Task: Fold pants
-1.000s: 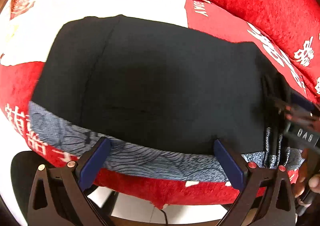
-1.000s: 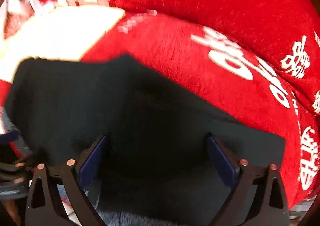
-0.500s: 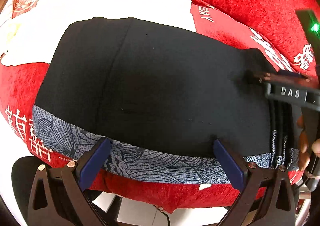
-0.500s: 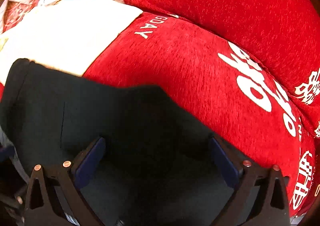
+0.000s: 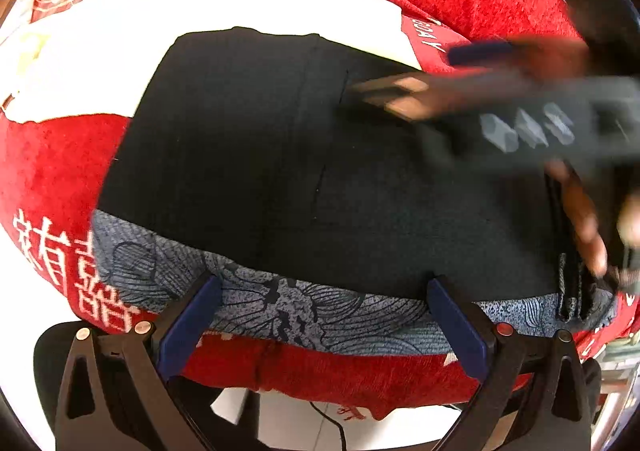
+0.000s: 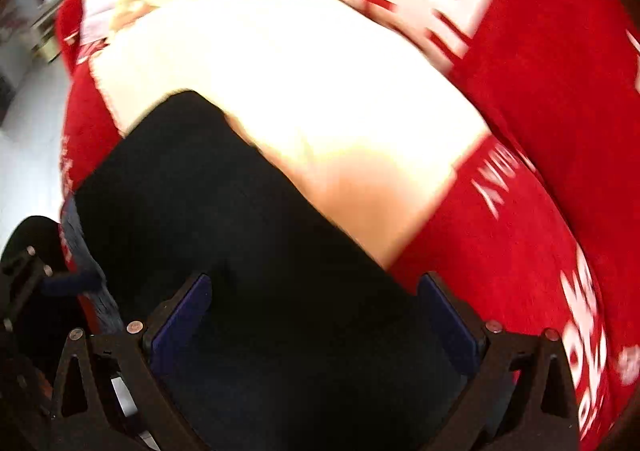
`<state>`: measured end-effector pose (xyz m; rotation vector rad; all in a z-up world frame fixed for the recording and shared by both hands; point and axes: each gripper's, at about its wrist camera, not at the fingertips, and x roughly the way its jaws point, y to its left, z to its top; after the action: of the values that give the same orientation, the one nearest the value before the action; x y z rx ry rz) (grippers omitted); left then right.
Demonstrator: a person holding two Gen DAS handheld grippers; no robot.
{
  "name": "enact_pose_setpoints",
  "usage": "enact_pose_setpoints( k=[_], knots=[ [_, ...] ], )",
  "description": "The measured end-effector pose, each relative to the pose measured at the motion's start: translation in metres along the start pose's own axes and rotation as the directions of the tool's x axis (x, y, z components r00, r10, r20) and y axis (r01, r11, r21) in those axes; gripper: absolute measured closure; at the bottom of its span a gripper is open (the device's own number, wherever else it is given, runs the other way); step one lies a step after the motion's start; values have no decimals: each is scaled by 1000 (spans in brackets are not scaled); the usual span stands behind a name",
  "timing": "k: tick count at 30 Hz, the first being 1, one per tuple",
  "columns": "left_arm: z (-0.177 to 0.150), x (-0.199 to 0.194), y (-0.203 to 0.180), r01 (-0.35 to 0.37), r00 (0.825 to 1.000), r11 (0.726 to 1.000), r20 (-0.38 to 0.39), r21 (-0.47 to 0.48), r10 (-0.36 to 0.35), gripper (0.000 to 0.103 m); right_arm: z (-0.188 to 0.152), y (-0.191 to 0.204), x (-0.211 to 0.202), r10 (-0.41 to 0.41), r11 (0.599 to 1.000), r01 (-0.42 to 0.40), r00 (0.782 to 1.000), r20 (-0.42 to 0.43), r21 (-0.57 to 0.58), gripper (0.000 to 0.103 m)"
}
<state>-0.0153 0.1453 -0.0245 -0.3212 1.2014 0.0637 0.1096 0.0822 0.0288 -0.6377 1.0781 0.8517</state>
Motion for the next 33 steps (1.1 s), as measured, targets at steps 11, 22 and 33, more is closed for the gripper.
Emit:
enact_pose_setpoints(
  k=[11,22,33],
  knots=[
    [-3,3,17,-16,1000,1000,-9,0,16,0,43,26,46,257,953,-272,959,-119,-134,17],
    [-1,-2,19,-11,1000,1000,-10,-8,11,0,34,19,13,192,959,-202,979,-69,-199,78],
    [22,-53,110,172,975,985,144,-13,-168,0,5,35,-53,160,964,-126,978,135,-232,85]
  ],
)
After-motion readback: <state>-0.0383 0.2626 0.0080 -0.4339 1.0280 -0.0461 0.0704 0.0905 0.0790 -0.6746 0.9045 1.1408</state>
